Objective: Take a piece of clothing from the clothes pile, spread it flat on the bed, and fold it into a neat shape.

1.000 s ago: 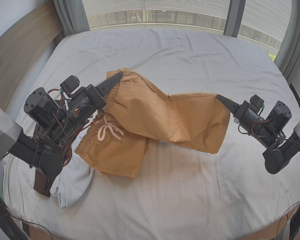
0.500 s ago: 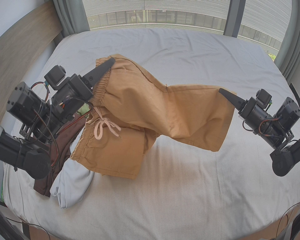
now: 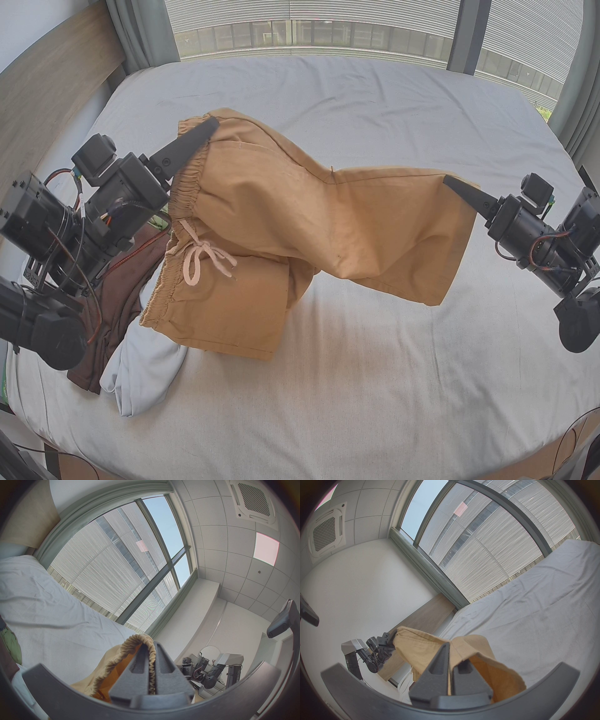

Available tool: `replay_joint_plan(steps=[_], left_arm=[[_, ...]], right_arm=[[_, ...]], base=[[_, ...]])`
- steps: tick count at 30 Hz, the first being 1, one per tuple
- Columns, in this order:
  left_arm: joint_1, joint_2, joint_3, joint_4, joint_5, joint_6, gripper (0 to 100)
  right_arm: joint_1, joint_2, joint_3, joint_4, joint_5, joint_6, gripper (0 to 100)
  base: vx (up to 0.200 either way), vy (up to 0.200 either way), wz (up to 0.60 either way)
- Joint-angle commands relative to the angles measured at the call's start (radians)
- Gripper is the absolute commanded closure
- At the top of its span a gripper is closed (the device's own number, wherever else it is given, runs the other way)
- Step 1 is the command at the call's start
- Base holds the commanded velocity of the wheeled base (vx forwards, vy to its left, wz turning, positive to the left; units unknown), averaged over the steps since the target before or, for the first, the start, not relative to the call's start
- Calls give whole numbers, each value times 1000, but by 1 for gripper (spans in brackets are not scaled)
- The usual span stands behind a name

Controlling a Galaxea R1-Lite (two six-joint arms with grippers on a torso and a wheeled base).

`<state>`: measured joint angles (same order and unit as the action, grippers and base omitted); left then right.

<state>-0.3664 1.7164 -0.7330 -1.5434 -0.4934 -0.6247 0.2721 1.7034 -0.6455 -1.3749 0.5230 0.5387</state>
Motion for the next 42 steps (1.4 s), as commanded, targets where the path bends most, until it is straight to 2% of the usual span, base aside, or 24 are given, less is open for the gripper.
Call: replay_joint_plan(steps=[1,9,16,22,25,35,42], left_arm=[[7,-31,40,0,-13,-3,100],[37,-29,44,0,-14,-3,100],[73,-21,52,0,-14,-40,100],[136,-6,53,-1,-14,-64,100],[173,8,60,-1,-42,-81,100],[227,58,60,-1,-45,-76,100],[247,60,61,-1,-51,-78,100]], right_arm=[[-5,-57,-8,11,0,0,100],[-10,-163,-36,86,0,0,100],[-8,-232,-46,157,-1,-2,100],[-40,-217,-42,160,-1,-8,100],[-62,-166,-40,149,-1,-8,100],[-111,-133,-37,148,5,-23,100],[-113,-114,-34,146,5,-33,100]], base=[[0,0,0],[0,0,0],[0,0,0],[0,0,0],[0,0,0],[0,0,0],[0,0,0]])
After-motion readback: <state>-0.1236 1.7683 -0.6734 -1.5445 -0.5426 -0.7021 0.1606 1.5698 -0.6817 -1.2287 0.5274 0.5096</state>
